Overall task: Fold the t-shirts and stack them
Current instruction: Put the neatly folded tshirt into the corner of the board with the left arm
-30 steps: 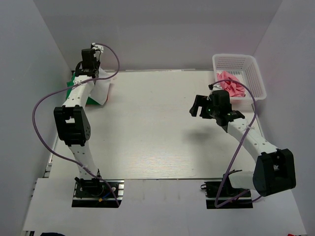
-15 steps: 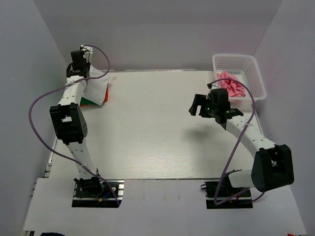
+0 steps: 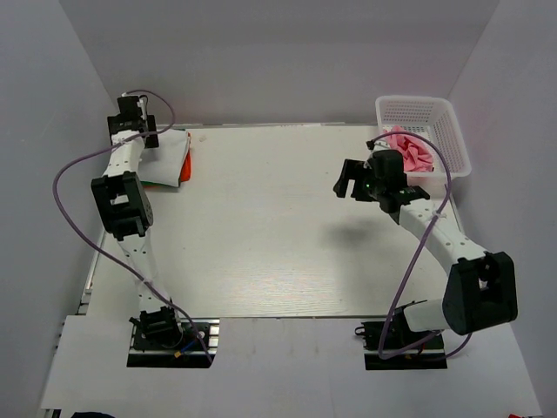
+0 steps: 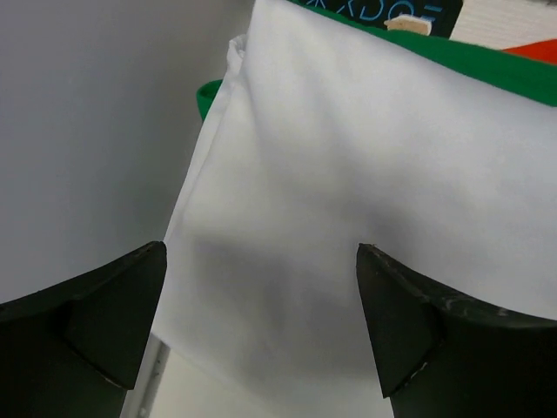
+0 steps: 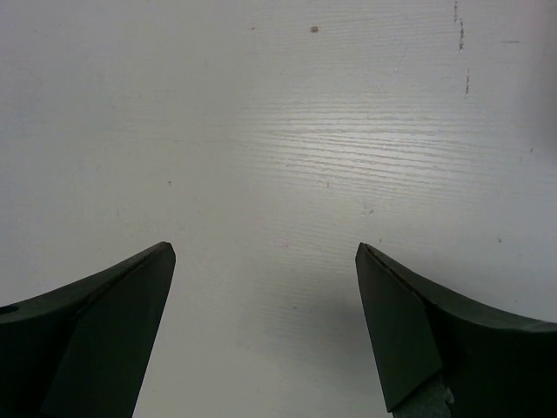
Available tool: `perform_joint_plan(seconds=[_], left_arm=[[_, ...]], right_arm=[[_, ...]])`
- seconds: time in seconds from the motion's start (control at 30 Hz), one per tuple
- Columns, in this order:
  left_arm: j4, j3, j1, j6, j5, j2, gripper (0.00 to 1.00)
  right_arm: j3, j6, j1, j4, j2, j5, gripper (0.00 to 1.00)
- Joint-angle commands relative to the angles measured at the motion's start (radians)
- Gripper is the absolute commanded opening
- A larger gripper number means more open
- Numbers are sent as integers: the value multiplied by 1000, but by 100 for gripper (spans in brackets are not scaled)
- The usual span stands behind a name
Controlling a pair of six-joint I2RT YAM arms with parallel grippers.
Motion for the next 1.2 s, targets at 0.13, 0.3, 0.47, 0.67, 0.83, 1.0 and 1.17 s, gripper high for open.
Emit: perform_joint_plan(seconds=[0.13, 0.3, 0.47, 0.67, 0.83, 1.0, 1.17], left_arm=[[26, -330, -40, -263, 237, -426, 100], [454, -885, -107, -388, 673, -942, 100], [568, -1272, -192, -442, 736, -1237, 100], [559, -1403, -254, -442, 658, -1342, 100], [508, -1394, -264, -422, 569, -1333, 100], [519, -1405, -264, -422, 544, -1333, 100], [519, -1405, -264, -422, 544, -1333, 100]], right_arm=[[-78, -6, 2, 61, -177, 20, 90], [-229, 11, -1, 117, -329, 17, 90], [-329, 13, -2, 176, -507, 13, 90], [-313, 25, 2, 141, -520, -7, 90], [-328, 45, -1, 147, -517, -43, 90], [-305, 108, -1, 104, -472, 22, 90], [-325, 102, 2, 118, -465, 45, 90]])
